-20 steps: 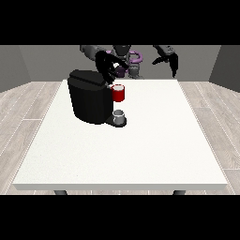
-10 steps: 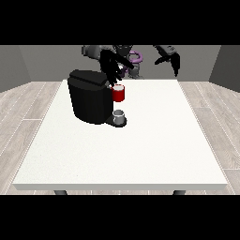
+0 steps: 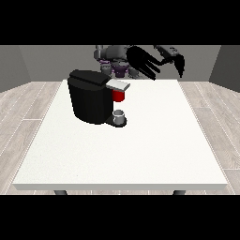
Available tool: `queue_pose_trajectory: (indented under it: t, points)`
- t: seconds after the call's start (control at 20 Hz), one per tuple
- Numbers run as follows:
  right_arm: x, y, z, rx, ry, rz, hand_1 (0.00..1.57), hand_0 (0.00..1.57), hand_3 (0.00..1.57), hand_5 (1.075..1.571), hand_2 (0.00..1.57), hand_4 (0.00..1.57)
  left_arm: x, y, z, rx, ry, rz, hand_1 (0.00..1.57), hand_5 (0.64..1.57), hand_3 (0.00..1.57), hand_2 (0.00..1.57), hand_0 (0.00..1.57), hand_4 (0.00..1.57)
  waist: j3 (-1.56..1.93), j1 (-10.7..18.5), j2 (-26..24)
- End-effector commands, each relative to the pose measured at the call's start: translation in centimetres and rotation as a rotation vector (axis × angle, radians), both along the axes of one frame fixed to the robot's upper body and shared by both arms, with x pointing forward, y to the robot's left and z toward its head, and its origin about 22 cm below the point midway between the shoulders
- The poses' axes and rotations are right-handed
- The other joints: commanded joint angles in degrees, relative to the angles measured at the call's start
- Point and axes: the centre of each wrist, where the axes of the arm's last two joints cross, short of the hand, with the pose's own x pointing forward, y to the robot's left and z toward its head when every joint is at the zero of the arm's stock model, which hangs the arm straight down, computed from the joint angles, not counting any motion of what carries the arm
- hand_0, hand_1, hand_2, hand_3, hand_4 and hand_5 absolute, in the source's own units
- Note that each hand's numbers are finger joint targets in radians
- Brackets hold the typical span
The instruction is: Insert the coffee pod into the coffee machine and close the lid
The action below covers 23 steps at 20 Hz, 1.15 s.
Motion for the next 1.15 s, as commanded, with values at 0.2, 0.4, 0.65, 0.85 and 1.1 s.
queue_pose_trajectory:
  t: [0.2,0.4,0.65,0.85,1.1]
  points:
    - [0.6,5.6,2.1,0.015,-0.193,0.199,0.0,0.0,0.0,1.571,0.0,0.0,0.9,0.0,2.5,0.007,-0.039,-0.014,0.0,1.571,0.0,0.0,0.0,0.22,-1.39,2.1,4.1]
    - [1.6,5.0,2.5,0.028,-0.197,0.235,0.0,0.0,0.0,1.571,0.0,0.1,0.8,1.2,2.9,-0.009,-0.027,0.013,0.0,1.571,0.0,0.0,0.0,0.33,-1.38,0.9,4.5]
    - [2.3,6.8,1.1,0.035,-0.206,0.274,0.0,0.0,0.0,1.571,0.0,0.0,-0.8,0.0,0.4,-0.022,-0.011,0.008,0.0,1.571,0.0,0.0,0.0,0.35,-1.39,0.4,2.5]
    - [1.0,11.0,-3.5,0.053,-0.247,0.439,0.0,0.0,0.0,1.571,0.0,0.17,0.4,5.1,0.9,-0.031,0.043,0.074,0.0,1.571,0.0,0.0,0.0,0.33,-1.37,-5.4,-0.9]
    - [-0.3,13.4,-10.6,0.101,-0.146,0.535,0.0,0.0,0.0,1.571,0.0,0.26,-2.1,6.0,-3.7,-0.038,0.152,0.134,0.0,1.571,0.0,0.0,0.0,0.27,-1.37,-10.9,-7.7]
